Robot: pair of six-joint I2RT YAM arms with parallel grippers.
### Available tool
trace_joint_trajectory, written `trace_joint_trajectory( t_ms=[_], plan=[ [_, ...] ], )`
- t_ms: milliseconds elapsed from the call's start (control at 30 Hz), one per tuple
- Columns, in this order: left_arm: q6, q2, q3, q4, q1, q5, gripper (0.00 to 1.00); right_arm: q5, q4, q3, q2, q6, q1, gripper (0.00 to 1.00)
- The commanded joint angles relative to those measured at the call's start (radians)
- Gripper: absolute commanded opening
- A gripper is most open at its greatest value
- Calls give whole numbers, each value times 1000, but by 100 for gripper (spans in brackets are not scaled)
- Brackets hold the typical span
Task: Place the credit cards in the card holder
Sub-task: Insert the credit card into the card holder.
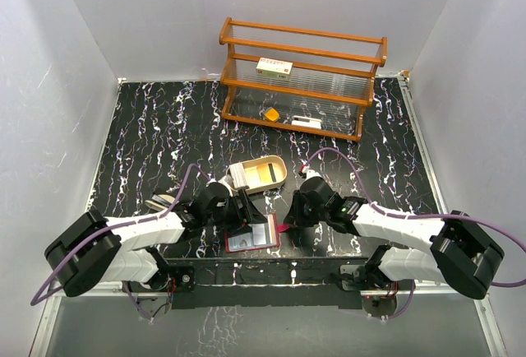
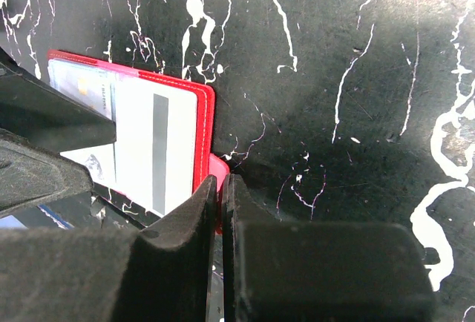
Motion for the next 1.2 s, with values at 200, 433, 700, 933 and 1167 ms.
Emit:
trace_joint_trajectory(
  t_ms=[200,433,700,933,1167],
  plan=[
    [-70,72,-7,207,-10,45,68,-17,69,-32,-19,36,5,0],
    [-27,97,55,142,-28,40,67,-11,77,-48,-36,47,8,0],
    [56,-51,117,-183,-28,-71,69,18,41,-47,-57,29,8,0],
    [149,-143,165,-448,-26,-167,77,4,42,-45,-49,25,8,0],
    [166,-218,137,-572,-24,-261,81,-5,43,-36,-41,24,8,0]
  ],
)
